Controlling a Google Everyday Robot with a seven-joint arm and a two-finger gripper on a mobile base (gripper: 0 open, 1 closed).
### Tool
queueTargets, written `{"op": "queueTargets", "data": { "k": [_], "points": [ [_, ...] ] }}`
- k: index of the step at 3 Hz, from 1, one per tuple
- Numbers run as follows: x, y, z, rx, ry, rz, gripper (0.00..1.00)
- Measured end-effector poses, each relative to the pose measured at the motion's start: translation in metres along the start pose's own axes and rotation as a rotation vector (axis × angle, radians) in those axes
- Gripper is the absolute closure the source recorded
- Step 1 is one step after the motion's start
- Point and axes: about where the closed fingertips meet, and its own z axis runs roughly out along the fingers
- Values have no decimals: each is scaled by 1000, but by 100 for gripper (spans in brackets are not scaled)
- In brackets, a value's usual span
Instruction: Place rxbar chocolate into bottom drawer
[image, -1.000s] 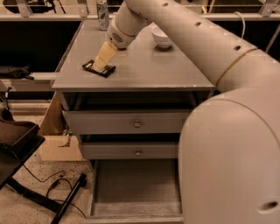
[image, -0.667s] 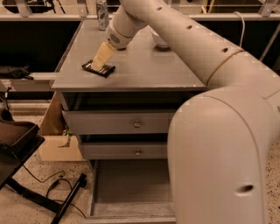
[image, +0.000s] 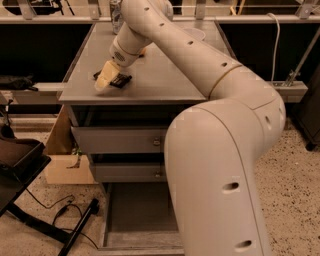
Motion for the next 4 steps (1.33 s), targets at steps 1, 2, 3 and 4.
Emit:
{"op": "queueTargets", "data": {
  "k": [1,2,3,4],
  "points": [
    [13,9,19,-28,8,29,18],
    [11,9,16,-31,10,31,50],
    [11,9,16,-31,10,31,73],
    [11,9,16,-31,10,31,96]
  ]
}}
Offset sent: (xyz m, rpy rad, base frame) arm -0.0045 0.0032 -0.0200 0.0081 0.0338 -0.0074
